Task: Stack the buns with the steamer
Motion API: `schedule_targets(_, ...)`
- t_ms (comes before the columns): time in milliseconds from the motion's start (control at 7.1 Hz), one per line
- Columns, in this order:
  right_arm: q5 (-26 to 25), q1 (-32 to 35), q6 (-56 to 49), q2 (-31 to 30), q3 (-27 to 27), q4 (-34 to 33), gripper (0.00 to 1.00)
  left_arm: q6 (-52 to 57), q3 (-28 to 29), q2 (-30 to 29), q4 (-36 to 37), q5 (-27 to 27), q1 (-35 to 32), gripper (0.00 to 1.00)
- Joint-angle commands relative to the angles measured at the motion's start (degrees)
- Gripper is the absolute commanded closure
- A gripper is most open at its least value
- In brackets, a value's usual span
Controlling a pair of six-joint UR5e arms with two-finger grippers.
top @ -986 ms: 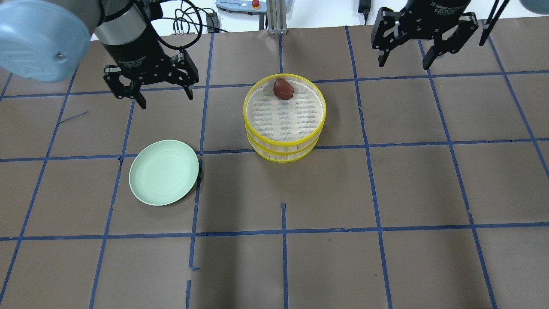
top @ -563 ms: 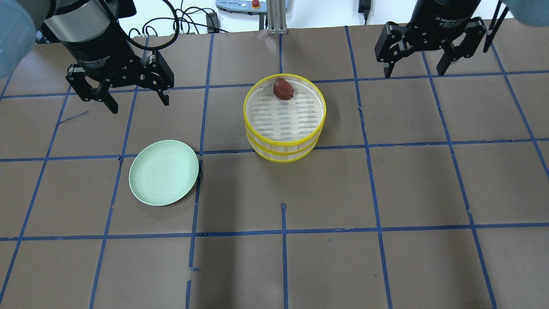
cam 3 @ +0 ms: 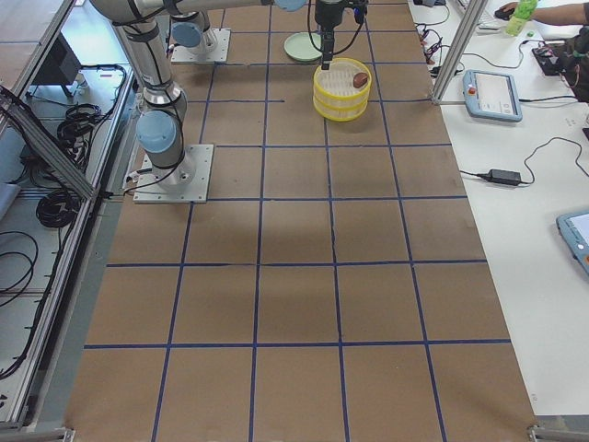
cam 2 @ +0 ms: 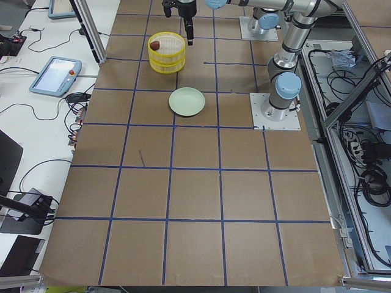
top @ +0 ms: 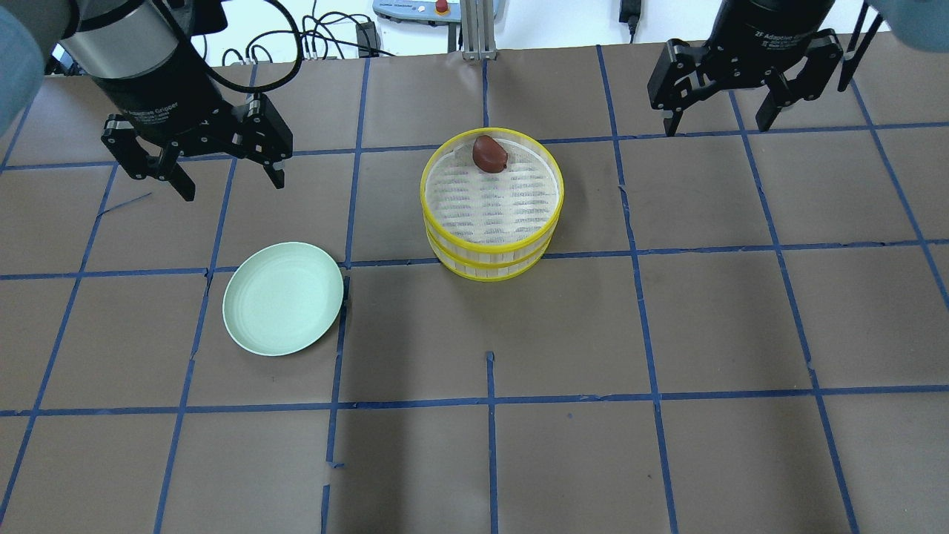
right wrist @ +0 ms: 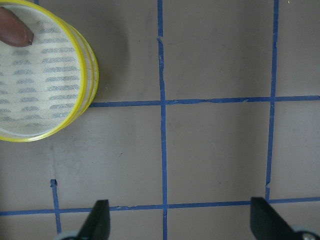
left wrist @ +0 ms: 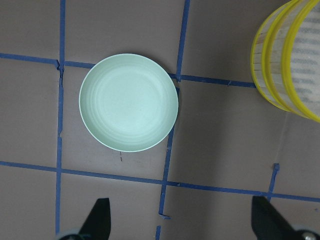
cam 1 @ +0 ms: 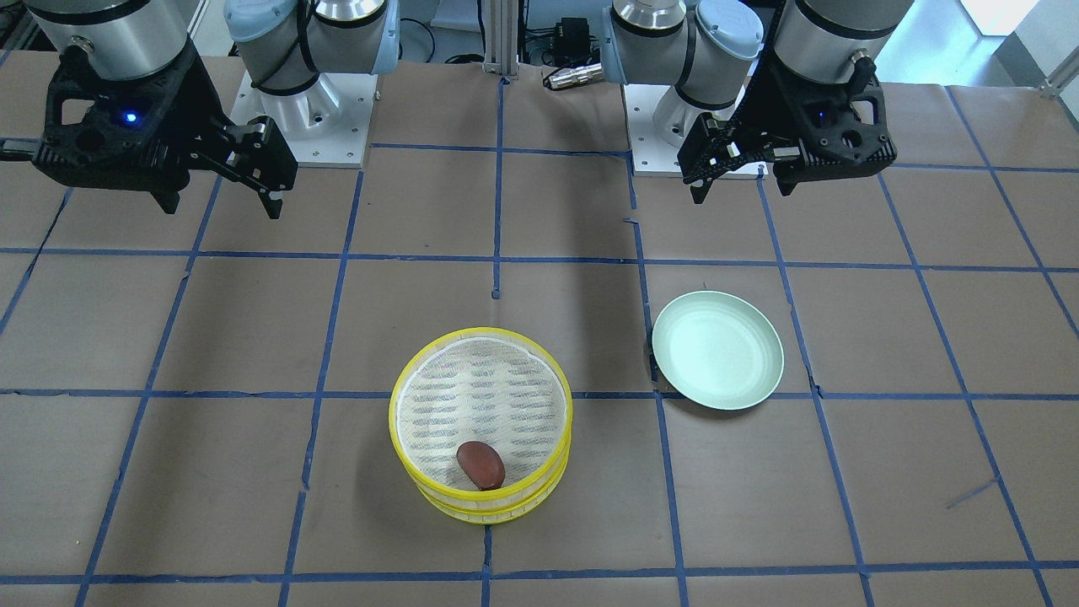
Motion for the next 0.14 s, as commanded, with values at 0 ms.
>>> schedule_targets(0, -0.01, 0.01, 0.08, -0.03, 0.03, -0.25, 0.00, 0.01, -0.43, 0.15, 0.05, -0.02, 0.04, 0.00)
